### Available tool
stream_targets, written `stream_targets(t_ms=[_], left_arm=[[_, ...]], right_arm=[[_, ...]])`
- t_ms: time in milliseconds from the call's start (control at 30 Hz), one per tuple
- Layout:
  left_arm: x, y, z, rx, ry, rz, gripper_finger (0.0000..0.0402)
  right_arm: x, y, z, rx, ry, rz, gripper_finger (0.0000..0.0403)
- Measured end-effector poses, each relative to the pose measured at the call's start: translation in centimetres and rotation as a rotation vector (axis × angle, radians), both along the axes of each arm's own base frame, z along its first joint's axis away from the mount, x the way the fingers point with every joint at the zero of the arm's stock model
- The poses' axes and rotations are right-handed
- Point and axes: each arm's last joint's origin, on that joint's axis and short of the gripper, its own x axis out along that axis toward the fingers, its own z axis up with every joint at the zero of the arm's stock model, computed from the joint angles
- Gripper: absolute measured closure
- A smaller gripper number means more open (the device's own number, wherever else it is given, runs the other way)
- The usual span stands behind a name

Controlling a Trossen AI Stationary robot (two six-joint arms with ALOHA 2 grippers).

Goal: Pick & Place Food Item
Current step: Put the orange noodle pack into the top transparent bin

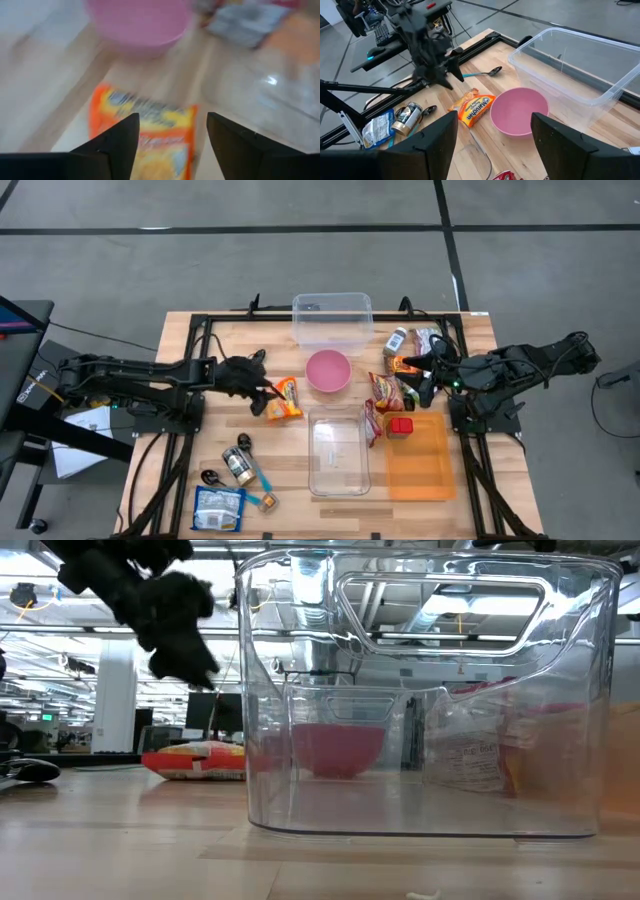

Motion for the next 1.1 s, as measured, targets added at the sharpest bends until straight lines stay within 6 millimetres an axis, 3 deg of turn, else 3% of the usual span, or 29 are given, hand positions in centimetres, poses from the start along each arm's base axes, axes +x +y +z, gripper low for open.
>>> stream_targets(t_ms=[267,667,1100], left_arm=[[1.1,-0.5,-1.5,0.018,0.079,-0.091,0.0185],[3.5,-0.3,-4.9,0.107,0.281,-0.070,0.0226],[3.7,-0.2,-5.6,0.100,0.315,-0.063,0.0263]], right_arm=[[-0.1,0.0,-0.1,-0.006,0.013,0.000,0.0158],[-0.1,0.0,-0.2,-0.006,0.019,-0.001,0.0158],[-0.1,-0.1,-0.2,-0.009,0.027,-0.001,0.0158]])
